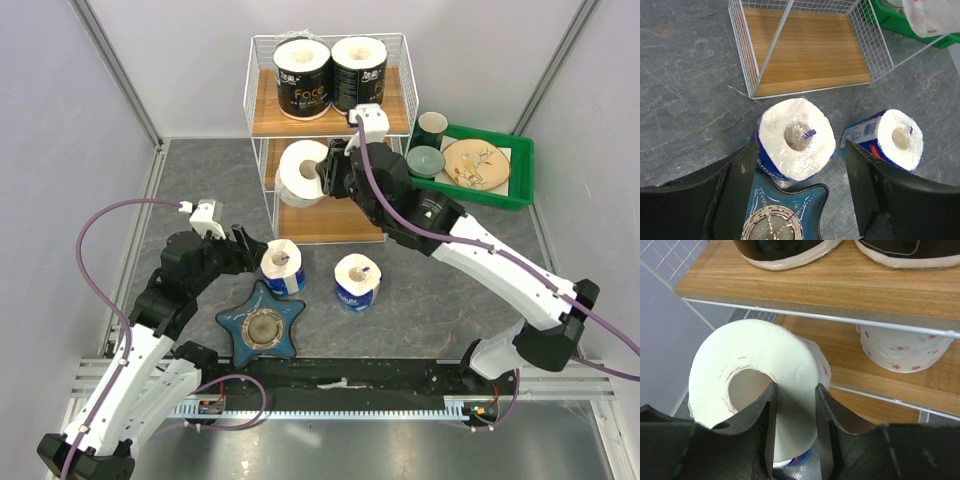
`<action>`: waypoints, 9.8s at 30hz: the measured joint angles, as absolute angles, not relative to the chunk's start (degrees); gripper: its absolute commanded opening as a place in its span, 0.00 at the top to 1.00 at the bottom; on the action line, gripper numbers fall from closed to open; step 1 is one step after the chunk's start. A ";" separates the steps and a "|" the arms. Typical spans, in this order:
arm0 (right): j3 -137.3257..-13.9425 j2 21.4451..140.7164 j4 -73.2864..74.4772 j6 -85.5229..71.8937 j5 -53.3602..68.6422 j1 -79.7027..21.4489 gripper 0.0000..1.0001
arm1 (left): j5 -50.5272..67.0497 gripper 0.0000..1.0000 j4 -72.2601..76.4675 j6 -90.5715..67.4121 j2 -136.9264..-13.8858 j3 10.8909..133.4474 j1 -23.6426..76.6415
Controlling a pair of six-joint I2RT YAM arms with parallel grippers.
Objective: Place and organize the paper towels onto the shelf
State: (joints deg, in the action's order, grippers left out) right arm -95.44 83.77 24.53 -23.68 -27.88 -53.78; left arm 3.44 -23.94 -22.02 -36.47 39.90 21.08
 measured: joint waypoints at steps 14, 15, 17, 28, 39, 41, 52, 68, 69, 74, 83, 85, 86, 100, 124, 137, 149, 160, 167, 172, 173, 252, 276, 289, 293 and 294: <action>-98.94 89.10 26.15 -21.58 -31.59 -53.89 0.71 | 4.89 0.23 -23.92 -22.04 -36.49 39.90 20.05; -99.18 89.12 26.30 -21.52 -32.12 -53.87 0.71 | 4.99 0.23 -23.90 -22.04 -36.49 39.90 19.94; -99.55 89.21 26.52 -21.37 -32.93 -53.84 0.71 | 5.13 0.23 -23.90 -22.04 -36.49 39.90 19.68; -103.22 92.53 26.74 -21.15 -36.03 -53.84 0.71 | 6.22 0.23 -23.90 -22.22 -36.49 39.64 19.09; -103.35 92.95 25.78 -21.19 -38.94 -53.89 0.71 | 6.63 0.23 -23.79 -22.70 -36.62 39.35 18.63; -103.35 92.95 24.95 -21.19 -39.51 -53.87 0.71 | 6.66 0.23 -23.79 -22.72 -36.69 39.29 18.48; -103.31 93.54 22.57 -21.19 -41.10 -53.84 0.70 | 7.27 0.23 -23.64 -22.79 -36.75 39.24 18.06; -103.20 95.09 19.97 -21.17 -42.59 -53.84 0.64 | 8.10 0.23 -23.46 -23.11 -36.82 39.09 17.69; -103.20 95.13 19.84 -21.17 -42.61 -53.84 0.64 | 8.12 0.23 -23.46 -23.11 -36.86 39.07 17.69; -103.18 95.53 19.18 -21.10 -43.42 -53.84 0.57 | 8.14 0.23 -23.46 -23.14 -36.86 39.00 17.69; -102.56 95.57 17.21 -20.93 -44.12 -53.84 0.44 | 8.16 0.23 -23.46 -23.16 -36.86 39.00 17.67; -102.52 95.57 17.04 -20.93 -44.31 -53.84 0.40 | 8.19 0.23 -23.46 -23.16 -36.86 38.98 17.54; -102.43 95.57 16.93 -20.93 -44.47 -53.84 0.39 | 8.19 0.23 -23.46 -23.16 -36.86 38.98 17.45; -95.92 92.23 15.66 -21.26 -43.35 -53.84 0.32 | 8.38 0.23 -23.46 -23.18 -37.06 38.98 17.30; -56.95 62.17 30.02 -37.17 -27.40 -53.84 0.18 | 9.41 0.23 -23.42 -23.18 -37.89 38.98 16.45; -46.17 63.11 31.16 -43.99 -26.79 -53.84 0.17 | 9.63 0.23 -23.42 -23.20 -38.09 38.98 16.36; -44.75 65.56 27.59 -45.25 -26.55 -53.84 0.17 | 9.65 0.23 -23.42 -23.20 -38.13 38.98 16.19; -44.38 68.62 24.97 -45.45 -26.17 -53.84 0.18 | 9.67 0.23 -23.42 -23.22 -38.11 38.98 16.19; -44.36 71.05 22.81 -45.69 -26.17 -53.84 0.33 | 9.72 0.23 -23.42 -23.22 -38.11 38.98 16.08; -44.36 71.44 22.00 -45.69 -26.28 -53.84 0.49 | 9.74 0.23 -23.42 -23.24 -38.11 38.98 16.08; -44.36 71.44 22.00 -45.71 -26.30 -53.84 0.51 | 9.76 0.23 -23.42 -23.24 -38.11 38.98 16.08; -60.07 94.87 -3.97 -32.49 -42.41 -44.66 0.59 | 12.60 0.23 -22.17 -23.79 -38.15 38.39 14.41; -64.03 100.03 -5.32 -31.20 -40.80 -42.98 0.46 | 12.67 0.23 -22.17 -23.90 -38.26 38.30 13.93; -63.92 99.50 -3.42 -30.85 -40.91 -42.87 0.15 | 13.10 0.23 -22.17 -23.92 -39.57 38.20 13.85; -63.07 98.06 -2.57 -31.00 -39.55 -42.85 0.13 | 13.21 0.23 -22.15 -23.92 -39.75 38.17 13.85; -62.94 97.54 -2.09 -30.98 -39.11 -42.85 0.13 | 13.21 0.23 -22.15 -23.92 -39.79 38.17 13.85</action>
State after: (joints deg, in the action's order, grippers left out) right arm -62.94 97.54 -2.09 -30.98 -39.11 -42.85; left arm 13.21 -22.15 -23.92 -39.79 38.17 13.85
